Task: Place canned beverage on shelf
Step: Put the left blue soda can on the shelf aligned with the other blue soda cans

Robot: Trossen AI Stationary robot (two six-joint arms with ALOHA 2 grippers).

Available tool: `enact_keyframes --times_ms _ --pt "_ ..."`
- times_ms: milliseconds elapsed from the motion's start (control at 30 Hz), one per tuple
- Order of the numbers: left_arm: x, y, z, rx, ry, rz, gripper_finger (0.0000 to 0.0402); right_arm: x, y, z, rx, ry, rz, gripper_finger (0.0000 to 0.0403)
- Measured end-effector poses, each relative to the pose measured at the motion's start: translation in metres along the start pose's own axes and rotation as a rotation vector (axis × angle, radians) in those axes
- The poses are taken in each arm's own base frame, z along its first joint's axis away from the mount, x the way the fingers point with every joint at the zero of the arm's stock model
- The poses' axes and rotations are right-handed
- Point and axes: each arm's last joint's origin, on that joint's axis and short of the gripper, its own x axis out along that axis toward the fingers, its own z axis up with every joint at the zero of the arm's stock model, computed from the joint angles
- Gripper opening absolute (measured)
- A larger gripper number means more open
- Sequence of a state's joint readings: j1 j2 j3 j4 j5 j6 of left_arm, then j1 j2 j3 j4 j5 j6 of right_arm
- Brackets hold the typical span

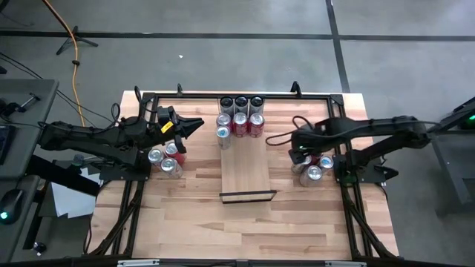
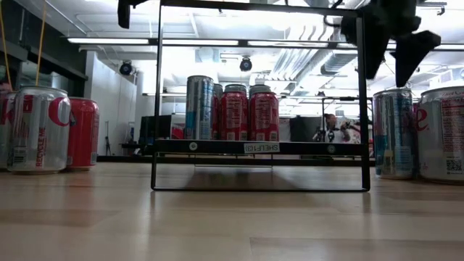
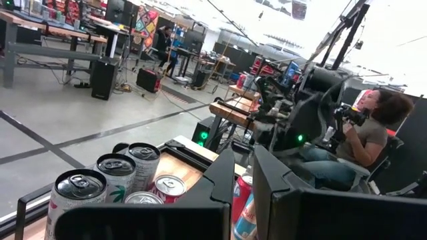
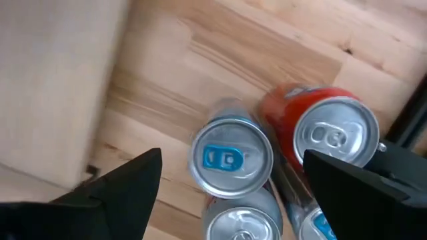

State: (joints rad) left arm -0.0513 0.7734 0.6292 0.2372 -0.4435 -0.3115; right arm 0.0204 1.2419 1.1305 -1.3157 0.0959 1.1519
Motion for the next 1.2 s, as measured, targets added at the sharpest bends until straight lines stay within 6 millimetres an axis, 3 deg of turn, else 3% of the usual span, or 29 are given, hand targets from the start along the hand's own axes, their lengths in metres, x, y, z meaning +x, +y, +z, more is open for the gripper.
enact_keyframes --times_ms 300,633,767,1000,1200 --pt "0.0 0.0 0.0 0.0 0.0 0.0 0.0003 0.035 0.023 0.006 -0.046 0.088 -0.142 0.035" --pt "0.0 0.0 0.0 0.001 0.001 0.0 0.0003 0.048 0.03 0.007 -0.05 0.132 -0.174 0.0347" --pt "0.0 0.0 0.0 0.001 0.001 0.001 0.0003 0.048 0.03 0.007 -0.05 0.132 -0.173 0.0318" --pt "0.0 0.0 0.0 0.002 0.001 0.001 0.0003 0.048 0.03 0.007 -0.057 0.129 -0.173 0.023" --pt "0.0 0.0 0.0 0.002 0.001 0.001 0.0003 0.042 0.03 0.007 -0.112 0.133 -0.152 0.0226"
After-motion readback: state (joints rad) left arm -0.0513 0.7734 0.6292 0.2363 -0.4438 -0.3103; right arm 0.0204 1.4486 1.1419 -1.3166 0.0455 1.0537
